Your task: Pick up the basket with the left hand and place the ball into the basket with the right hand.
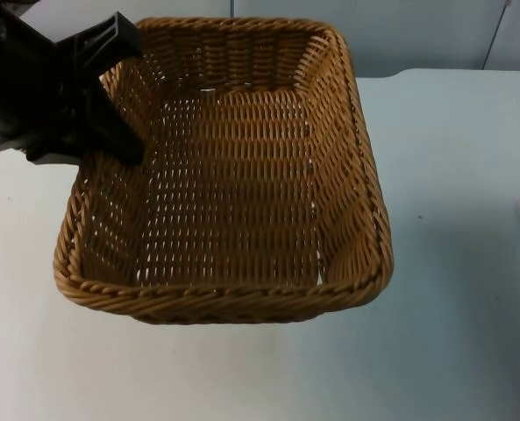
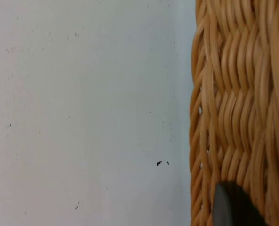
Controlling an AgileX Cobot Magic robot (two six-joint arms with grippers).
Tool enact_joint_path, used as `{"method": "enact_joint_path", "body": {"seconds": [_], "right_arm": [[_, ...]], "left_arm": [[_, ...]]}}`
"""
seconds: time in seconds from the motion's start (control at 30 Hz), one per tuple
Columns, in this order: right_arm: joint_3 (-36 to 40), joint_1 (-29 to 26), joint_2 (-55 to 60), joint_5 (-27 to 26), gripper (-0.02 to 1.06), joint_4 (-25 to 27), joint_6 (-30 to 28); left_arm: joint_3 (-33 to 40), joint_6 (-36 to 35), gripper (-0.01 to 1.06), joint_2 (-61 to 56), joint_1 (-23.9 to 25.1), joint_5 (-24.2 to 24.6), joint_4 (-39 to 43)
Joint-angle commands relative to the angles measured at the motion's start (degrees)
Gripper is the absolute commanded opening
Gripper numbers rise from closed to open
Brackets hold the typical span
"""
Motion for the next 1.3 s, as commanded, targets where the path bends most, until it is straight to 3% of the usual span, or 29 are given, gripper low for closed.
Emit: {"method": "enact_joint_path", "body": {"seconds": [0.0,0.23,0.4,0.73,1.17,1.27], "right_arm": [[-3.0,-0.2,3.7,1.3,0.85,-1.3,-1.2],[-8.0,-0.2,14.3,3.7,0.85,-5.8,-1.2],[-8.1,-0.2,20.9,1.1,0.85,-8.6,-0.5],[-8.1,-0.2,29.7,-4.6,0.84,-8.7,-0.5],[-13.8,-0.2,39.2,-3.4,0.82,-8.2,-0.7],[-13.8,-0.2,39.9,-4.1,0.75,-8.2,-0.7]], "left_arm": [[-0.2,0.0,0.0,-0.9,-0.1,0.9,-1.5],[-0.2,0.0,0.0,-0.9,-0.1,0.9,-1.5],[-0.2,0.0,0.0,-0.9,-0.1,1.2,-1.5],[-0.2,0.0,0.0,-0.9,-0.1,1.1,-1.5],[-0.2,0.0,0.0,-0.9,-0.1,0.8,-1.5],[-0.2,0.0,0.0,-0.9,-0.1,0.7,-1.5]]}}
